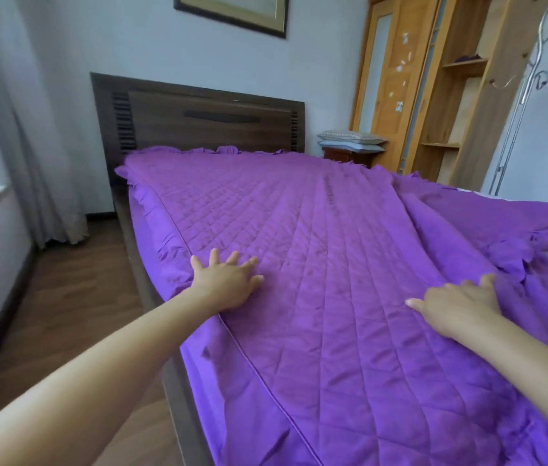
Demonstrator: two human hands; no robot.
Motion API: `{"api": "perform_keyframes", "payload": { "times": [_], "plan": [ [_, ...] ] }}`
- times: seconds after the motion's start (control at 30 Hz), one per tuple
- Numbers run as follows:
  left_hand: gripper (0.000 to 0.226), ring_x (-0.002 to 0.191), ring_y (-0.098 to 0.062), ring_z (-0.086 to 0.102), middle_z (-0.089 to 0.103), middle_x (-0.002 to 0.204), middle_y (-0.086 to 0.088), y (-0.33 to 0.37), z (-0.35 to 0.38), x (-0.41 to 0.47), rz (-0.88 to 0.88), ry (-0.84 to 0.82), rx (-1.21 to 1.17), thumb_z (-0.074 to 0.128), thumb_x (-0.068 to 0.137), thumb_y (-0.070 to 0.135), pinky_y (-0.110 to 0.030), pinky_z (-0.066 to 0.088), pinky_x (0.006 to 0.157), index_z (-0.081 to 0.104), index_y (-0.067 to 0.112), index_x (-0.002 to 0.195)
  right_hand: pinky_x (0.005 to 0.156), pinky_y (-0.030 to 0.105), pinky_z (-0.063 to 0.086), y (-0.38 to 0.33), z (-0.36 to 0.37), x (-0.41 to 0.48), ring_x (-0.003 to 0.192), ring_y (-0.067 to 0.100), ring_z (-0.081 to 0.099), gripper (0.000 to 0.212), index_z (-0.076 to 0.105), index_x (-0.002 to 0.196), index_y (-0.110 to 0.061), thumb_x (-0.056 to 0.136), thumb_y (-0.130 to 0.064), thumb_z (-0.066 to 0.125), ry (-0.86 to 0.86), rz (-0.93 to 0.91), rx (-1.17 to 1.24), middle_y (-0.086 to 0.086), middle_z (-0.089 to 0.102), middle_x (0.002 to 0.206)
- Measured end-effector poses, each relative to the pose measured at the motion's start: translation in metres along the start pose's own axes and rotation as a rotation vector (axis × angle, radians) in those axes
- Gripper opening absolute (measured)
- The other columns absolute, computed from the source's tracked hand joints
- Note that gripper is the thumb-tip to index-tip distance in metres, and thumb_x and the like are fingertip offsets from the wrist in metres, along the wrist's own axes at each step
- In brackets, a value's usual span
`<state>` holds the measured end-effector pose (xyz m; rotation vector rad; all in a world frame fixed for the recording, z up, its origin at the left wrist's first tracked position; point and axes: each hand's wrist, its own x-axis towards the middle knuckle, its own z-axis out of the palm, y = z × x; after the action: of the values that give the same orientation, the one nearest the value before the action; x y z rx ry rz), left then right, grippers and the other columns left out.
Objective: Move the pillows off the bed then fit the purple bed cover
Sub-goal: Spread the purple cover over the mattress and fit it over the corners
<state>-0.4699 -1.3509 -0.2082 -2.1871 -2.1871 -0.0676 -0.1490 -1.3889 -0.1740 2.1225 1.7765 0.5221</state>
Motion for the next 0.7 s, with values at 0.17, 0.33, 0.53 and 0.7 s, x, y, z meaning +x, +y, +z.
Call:
{"api": "perform_keyframes", "payload": {
  "times": [0.17, 0.33, 0.53, 0.7],
  "plan": [
    [0.051, 0.132, -0.05, 0.022, 0.022, 0.15, -0.013, -0.048, 0.008, 0.023, -0.373, -0.022, -0.282, 0.014, 0.093, 0.04, -0.062, 0.028, 0.102, 0.032, 0.026, 0.139, 0.109, 0.057, 0.016, -0.09, -0.033, 0.004, 0.138, 0.029, 0.025, 0.06, 0.028, 0.144, -0.031, 0.093, -0.063, 0.021, 0.075, -0.4, 0.322, 0.001, 0.028, 0.151],
    [0.044, 0.117, -0.037, 0.052, 0.053, 0.129, -0.02, -0.06, 0.002, 0.033, -0.465, 0.113, -0.502, 0.036, 0.095, 0.018, -0.038, 0.043, 0.093, 0.036, 0.004, 0.137, 0.111, 0.06, 0.01, -0.182, -0.077, -0.019, 0.142, 0.031, 0.015, 0.067, 0.023, 0.146, -0.031, 0.09, -0.067, 0.022, -0.009, -0.661, 0.496, 0.001, 0.014, 0.158],
    [0.042, 0.117, -0.037, 0.051, 0.053, 0.127, -0.018, -0.077, 0.01, 0.048, -0.468, 0.167, -0.502, 0.035, 0.098, 0.03, -0.038, 0.043, 0.091, 0.05, -0.001, 0.122, 0.099, 0.052, 0.028, -0.24, -0.096, -0.042, 0.12, 0.035, 0.045, 0.056, 0.044, 0.125, -0.01, 0.089, -0.053, 0.045, 0.226, -0.593, 0.409, 0.015, 0.05, 0.129],
    [0.028, 0.105, -0.036, 0.056, 0.059, 0.114, -0.018, -0.088, 0.012, 0.054, -0.471, 0.199, -0.415, 0.038, 0.085, 0.001, -0.036, 0.045, 0.076, 0.057, 0.001, 0.105, 0.066, 0.04, 0.053, -0.256, -0.092, -0.044, 0.054, 0.019, 0.061, 0.035, 0.063, 0.061, -0.019, 0.034, -0.027, 0.083, 0.517, -0.622, 0.458, -0.001, 0.061, 0.056]
  ]
}}
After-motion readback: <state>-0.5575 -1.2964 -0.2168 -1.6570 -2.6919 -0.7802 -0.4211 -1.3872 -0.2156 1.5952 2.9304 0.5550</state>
